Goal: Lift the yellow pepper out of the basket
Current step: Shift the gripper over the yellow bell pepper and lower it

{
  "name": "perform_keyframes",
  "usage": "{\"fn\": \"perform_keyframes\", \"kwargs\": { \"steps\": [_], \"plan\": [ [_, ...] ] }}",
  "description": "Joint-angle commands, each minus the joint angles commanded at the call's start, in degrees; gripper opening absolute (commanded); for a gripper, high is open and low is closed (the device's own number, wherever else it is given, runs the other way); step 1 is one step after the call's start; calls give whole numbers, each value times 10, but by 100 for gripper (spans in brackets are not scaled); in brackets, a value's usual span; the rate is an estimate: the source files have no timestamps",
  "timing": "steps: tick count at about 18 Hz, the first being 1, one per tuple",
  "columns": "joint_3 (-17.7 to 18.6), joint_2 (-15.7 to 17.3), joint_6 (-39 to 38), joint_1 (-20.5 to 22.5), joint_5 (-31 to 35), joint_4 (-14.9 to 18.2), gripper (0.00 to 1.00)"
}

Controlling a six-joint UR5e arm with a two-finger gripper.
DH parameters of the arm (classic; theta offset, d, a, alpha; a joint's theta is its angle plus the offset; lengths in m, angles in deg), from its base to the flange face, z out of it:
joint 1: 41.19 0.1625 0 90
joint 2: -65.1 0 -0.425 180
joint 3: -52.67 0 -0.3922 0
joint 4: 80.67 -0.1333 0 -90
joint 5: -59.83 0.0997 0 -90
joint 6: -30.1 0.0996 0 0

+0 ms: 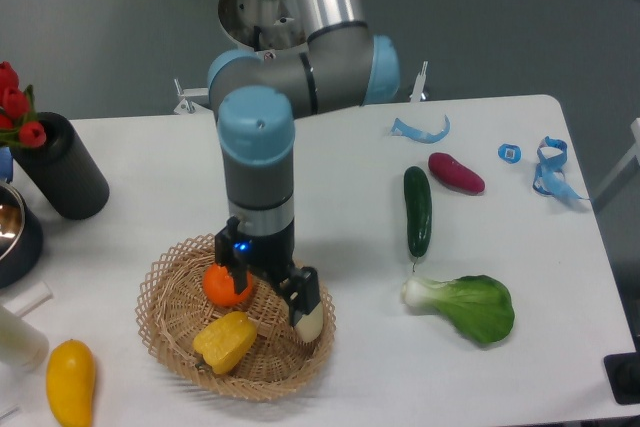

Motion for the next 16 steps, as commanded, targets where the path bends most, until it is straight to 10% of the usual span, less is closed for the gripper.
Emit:
{"fn": "perform_keyframes", "kwargs": {
  "steps": [16],
  "plan": [
    [-21,-63,-4,-40,18,0,100]
  ]
}}
